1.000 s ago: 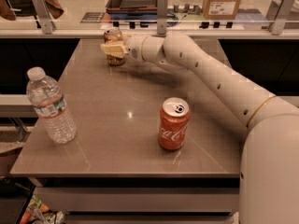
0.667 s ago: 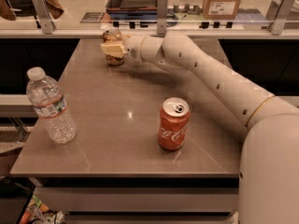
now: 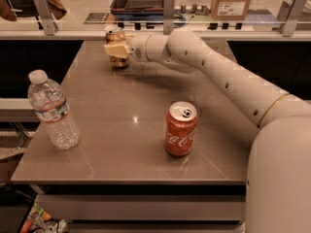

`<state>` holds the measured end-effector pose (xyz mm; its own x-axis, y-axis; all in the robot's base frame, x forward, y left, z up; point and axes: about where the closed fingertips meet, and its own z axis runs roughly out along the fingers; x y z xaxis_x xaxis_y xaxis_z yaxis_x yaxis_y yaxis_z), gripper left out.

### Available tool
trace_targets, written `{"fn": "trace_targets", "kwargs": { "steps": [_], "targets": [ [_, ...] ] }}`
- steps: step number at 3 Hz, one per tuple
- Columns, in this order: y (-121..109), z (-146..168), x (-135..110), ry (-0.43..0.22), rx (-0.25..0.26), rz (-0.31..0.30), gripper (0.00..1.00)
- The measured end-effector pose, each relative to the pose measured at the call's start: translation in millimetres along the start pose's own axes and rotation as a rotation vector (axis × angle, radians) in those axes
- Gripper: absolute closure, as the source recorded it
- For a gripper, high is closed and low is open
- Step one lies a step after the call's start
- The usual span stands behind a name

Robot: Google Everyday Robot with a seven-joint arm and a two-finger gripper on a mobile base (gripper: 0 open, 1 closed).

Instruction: Knock orange can over

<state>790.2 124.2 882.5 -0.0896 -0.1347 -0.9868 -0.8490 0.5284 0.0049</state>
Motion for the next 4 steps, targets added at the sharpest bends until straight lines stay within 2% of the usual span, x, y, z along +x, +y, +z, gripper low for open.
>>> {"fn": "trace_targets", "kwargs": {
  "steps": [1, 3, 4],
  "targets": [
    [-0.9, -4.5, -8.0, 0.087, 0.006, -0.024, 1.00],
    [-14.4, -9.5, 4.5, 0.261, 0.024, -0.057, 1.00],
    [-18.1, -14.7, 9.9, 0.396, 0.064, -0.098, 1.00]
  ]
}}
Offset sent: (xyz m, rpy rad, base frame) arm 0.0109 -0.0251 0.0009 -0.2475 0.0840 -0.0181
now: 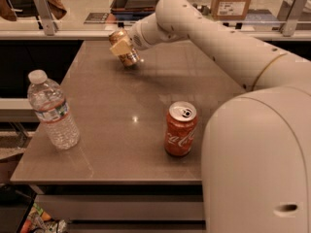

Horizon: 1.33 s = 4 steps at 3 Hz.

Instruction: Knock orange can over

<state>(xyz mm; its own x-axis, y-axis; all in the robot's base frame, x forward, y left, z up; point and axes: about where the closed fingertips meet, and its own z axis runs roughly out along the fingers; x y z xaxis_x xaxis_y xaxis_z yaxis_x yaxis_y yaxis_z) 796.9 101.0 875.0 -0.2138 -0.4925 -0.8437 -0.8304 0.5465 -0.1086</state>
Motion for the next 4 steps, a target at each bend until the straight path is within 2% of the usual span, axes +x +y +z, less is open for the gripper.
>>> {"fn": "trace_targets", "kwargs": {
  "steps": [2, 3, 4],
  "targets": [
    [-14.7, -11.8, 18.2, 0.281, 0.110, -0.090, 1.00],
    [-15.1, -8.0, 25.8, 0.377, 0.122, -0.129, 1.00],
    [-15.1, -7.4, 27.2, 0.395, 0.123, -0.137, 1.00]
  ]
}}
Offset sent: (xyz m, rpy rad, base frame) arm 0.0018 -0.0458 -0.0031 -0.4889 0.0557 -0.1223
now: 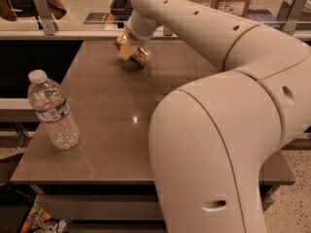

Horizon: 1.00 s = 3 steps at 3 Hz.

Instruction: Knock orange can over

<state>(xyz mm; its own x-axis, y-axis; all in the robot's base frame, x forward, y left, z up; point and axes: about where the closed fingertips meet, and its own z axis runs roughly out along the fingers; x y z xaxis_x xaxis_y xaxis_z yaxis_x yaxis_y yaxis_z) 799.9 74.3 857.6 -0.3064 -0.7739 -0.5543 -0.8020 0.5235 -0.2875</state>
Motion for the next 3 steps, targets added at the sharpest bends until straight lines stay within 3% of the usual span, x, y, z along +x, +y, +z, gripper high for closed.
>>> {"fn": "trace_targets", "kwargs": {
  "steps": [1, 2, 3],
  "targets": [
    [13.8, 19.1, -2.3, 0.018, -0.053, -0.024, 1.00],
    [13.7, 18.6, -2.7, 0.018, -0.053, -0.024, 1.00],
    [28.1, 37.7, -6.9, 0.017, -0.115, -0.041, 1.00]
  ]
}}
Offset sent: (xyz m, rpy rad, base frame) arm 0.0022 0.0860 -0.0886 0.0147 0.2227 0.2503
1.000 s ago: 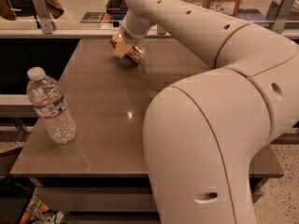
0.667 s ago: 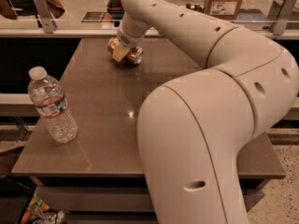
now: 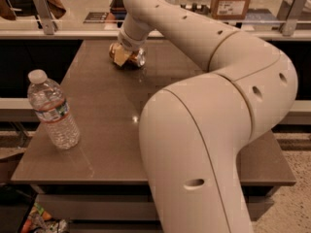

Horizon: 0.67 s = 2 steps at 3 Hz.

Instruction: Knock orange can over

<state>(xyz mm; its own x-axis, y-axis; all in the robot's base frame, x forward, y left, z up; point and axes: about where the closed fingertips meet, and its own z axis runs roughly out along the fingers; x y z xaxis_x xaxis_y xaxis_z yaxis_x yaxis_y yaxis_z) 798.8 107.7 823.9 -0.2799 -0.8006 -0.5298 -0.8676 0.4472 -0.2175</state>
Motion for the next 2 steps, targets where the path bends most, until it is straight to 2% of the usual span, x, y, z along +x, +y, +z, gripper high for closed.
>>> {"fn": "trace_targets", "kwargs": {
  "steps": [1, 2],
  "targets": [
    [-0.9, -3.4, -2.3, 0.000, 0.000, 0.000, 1.00],
    [3.4, 0.9, -5.3, 0.002, -0.023, -0.007, 0.82]
  ]
}}
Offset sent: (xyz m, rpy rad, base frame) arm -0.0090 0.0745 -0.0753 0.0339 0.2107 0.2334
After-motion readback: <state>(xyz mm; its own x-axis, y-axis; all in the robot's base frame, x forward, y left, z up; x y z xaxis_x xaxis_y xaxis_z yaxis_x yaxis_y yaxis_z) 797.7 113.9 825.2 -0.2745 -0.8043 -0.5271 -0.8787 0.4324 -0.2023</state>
